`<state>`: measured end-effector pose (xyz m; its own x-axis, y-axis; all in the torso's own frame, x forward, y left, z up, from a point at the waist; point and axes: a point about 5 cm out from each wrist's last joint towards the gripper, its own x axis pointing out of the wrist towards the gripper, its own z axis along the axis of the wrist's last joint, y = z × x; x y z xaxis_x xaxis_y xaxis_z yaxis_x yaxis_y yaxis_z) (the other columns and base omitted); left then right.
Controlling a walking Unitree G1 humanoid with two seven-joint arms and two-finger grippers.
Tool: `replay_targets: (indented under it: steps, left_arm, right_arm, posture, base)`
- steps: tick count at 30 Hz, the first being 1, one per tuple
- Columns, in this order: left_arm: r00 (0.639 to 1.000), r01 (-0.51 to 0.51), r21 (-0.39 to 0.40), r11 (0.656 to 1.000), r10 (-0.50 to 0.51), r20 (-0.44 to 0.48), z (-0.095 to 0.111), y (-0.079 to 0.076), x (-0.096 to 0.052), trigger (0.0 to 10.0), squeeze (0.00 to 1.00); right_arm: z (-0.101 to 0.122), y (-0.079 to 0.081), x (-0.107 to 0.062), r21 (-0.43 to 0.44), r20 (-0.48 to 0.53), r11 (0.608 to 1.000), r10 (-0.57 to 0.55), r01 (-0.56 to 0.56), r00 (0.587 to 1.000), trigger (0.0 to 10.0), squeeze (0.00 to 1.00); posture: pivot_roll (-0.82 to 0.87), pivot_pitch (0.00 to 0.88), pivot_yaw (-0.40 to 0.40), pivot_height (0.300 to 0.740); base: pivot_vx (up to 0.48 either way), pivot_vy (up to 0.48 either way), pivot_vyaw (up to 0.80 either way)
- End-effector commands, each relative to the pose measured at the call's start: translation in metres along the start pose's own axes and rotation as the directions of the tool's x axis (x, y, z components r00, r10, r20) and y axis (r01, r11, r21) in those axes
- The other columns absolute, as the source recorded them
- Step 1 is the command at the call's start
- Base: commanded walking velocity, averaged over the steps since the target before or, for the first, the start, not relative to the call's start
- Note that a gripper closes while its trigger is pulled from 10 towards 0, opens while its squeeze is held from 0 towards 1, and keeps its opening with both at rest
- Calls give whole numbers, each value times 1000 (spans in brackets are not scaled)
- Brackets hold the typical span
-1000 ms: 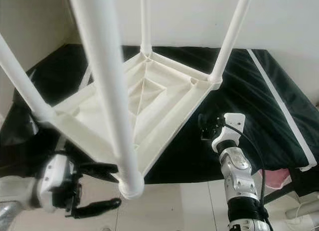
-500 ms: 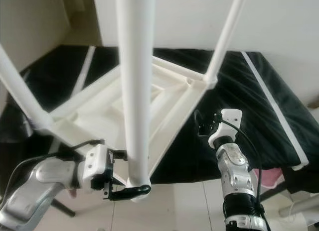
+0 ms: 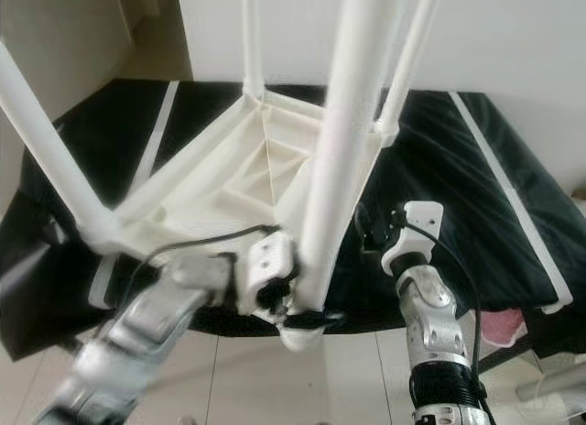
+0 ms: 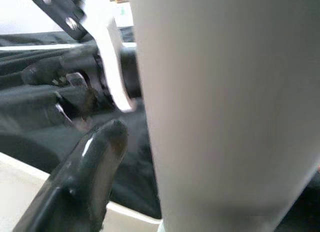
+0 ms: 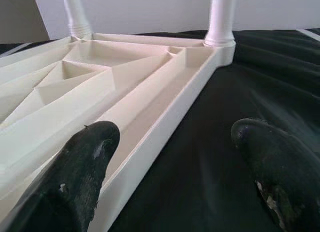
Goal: Building children table
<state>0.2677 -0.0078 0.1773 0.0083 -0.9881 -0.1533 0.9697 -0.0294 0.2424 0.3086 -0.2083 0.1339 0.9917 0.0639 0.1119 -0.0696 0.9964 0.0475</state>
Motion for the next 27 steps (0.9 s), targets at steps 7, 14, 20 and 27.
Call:
replay_targets:
  steps: [7,14,20,27]
  left_arm:
    - [815,-578,35,815,579,-19,11,49,25,10000,0]
    - [880,-474,55,879,473,43,15,35,30,10000,0]
    - [968,-249,44,967,247,56,-8,5,-2,10000,0]
    - [979,-203,13,979,203,9,-26,-8,-36,10000,0]
  right_arm:
    - [1,-5,-3,5,0,1000,-29,29,1000,10000,0]
    - [5,-14,-16,-31,14,998,-48,49,999,10000,0]
    - [13,-29,-47,-82,-8,997,14,-14,1000,10000,0]
    - [20,-31,-66,-103,-42,987,120,-124,992,10000,0]
  posture:
    - [-67,64,-4,740]
    - [-84,64,12,740]
    - [-81,66,18,740]
    - [-79,63,19,740]
  base:
    - [0,0,0]
    - [0,0,0]
    - [0,0,0]
    - [0,0,0]
